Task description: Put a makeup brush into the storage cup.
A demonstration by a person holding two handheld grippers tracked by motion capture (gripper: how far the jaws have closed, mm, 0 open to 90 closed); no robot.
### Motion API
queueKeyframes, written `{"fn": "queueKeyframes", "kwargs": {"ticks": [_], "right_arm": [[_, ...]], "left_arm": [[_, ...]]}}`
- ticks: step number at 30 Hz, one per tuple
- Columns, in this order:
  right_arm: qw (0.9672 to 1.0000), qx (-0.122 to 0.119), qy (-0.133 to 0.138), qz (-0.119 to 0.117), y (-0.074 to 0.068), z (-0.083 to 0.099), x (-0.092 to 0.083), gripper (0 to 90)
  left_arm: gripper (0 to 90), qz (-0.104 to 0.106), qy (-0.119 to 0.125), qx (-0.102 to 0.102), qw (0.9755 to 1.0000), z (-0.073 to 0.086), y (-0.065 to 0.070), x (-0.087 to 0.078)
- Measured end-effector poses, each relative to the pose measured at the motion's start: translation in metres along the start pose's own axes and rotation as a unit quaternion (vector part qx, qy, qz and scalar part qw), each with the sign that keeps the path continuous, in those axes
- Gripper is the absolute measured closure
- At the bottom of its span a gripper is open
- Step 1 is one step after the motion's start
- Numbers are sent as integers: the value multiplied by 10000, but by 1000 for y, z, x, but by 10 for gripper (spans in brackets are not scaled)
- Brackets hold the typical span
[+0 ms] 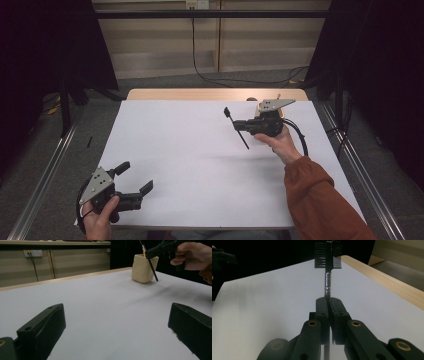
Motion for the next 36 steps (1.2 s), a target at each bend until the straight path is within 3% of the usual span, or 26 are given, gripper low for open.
{"fn": "queueKeyframes", "kwargs": {"ticks": [9, 22, 36], "right_arm": [[9987, 97, 496, 81, -2, -1, -3, 859], [9976, 88, 685, 97, -4, -10, -10, 860], [9957, 62, 838, 390, 4, -31, -37, 860]], "left_arm": [[13, -19, -1, -8, 10000, 0, 0, 0], [13, -14, -10, -26, 10000, 0, 0, 0], [13, -12, -9, -24, 10000, 0, 0, 0]]}}
Point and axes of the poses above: each handheld gripper's, and its own axes: x roughly forward along the jaws, z roughly out of its underside, y roughly to its right, the point moved 4 cm from there along x, roughly forward along the jaws, and after that the axes turned 8 degrees about y, right-handed, at the moved point
